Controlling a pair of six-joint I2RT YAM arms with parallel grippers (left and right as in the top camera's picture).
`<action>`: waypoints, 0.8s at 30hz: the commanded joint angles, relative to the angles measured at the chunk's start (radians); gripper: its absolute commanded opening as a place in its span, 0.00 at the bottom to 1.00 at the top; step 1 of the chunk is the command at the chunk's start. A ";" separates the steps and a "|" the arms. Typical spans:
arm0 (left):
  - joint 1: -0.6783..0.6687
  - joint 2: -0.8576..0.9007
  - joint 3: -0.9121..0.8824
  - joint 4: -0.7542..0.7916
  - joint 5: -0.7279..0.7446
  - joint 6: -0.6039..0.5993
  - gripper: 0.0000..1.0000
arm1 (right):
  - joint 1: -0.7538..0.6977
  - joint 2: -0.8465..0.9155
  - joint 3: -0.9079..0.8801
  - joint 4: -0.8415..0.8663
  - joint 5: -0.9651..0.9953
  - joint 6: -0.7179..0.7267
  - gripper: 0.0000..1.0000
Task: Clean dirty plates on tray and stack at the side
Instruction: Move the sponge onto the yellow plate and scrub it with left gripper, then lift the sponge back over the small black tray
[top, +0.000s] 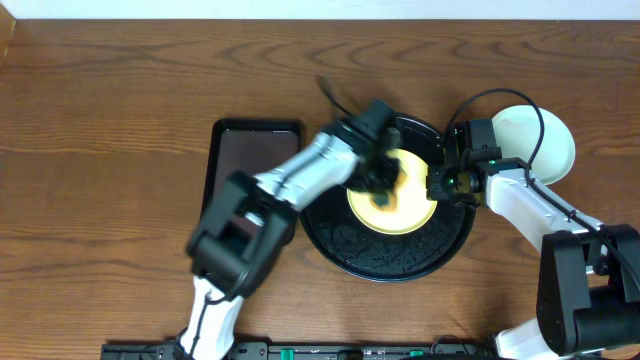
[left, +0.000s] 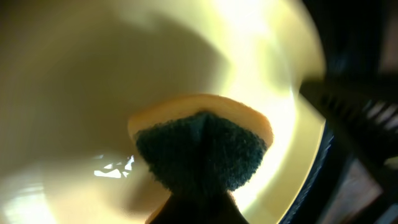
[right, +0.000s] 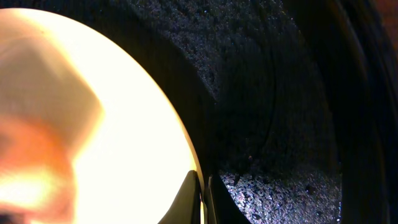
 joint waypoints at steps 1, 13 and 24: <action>0.125 -0.159 0.041 -0.020 0.036 -0.009 0.08 | 0.014 -0.003 -0.008 0.003 0.010 -0.008 0.05; 0.377 -0.309 -0.005 -0.362 -0.488 0.116 0.08 | 0.014 -0.003 -0.008 0.003 0.010 -0.008 0.14; 0.403 -0.308 -0.315 -0.068 -0.516 0.116 0.08 | 0.014 -0.003 -0.008 0.008 0.011 -0.008 0.18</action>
